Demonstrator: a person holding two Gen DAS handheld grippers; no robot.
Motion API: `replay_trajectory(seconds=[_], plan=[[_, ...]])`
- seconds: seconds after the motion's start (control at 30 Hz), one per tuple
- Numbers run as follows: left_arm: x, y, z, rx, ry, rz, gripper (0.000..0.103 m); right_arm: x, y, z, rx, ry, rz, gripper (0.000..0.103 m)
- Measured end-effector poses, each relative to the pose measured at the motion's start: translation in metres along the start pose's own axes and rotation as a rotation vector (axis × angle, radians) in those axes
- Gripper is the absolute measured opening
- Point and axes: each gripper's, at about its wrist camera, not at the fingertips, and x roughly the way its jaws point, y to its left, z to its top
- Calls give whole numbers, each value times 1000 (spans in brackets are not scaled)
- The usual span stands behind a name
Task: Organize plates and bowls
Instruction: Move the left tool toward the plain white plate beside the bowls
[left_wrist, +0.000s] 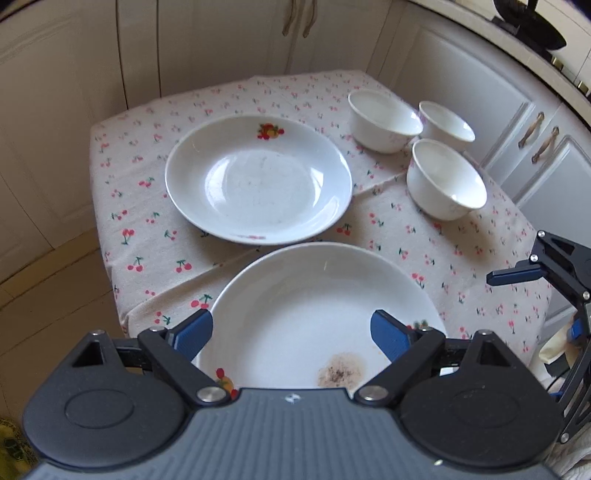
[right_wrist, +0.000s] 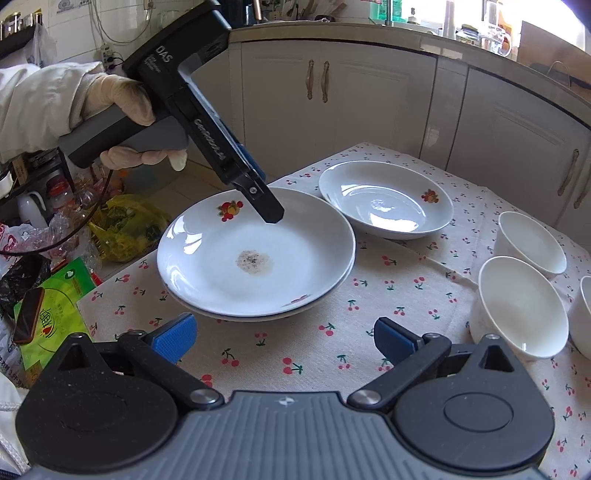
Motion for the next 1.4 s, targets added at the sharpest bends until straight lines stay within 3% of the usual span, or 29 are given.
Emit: replay_trajectory(seconds=[0.23,0.4,0.67,0.97,1.1,1.4], plan=[[-27,-27,-10,61,-176,52,96,-17,-11,5,47,-54,-47,103],[-38,-39,-14,93,-227,69,96,-24,-20,11,69,-78,-89,103],[-39,-27,-11,70,-243,60,97,-17,-27,32,33,-94,-144,103],[-29,0,15,39,-235,61,97,13,-47,62,42,-109,-197,103],[-20,18,31,-6,-236,52,97,35,-60,69,22,-64,-205,103],[20,52,70,-41,-184,50,97,81,-91,79,-22,72,-135,103]])
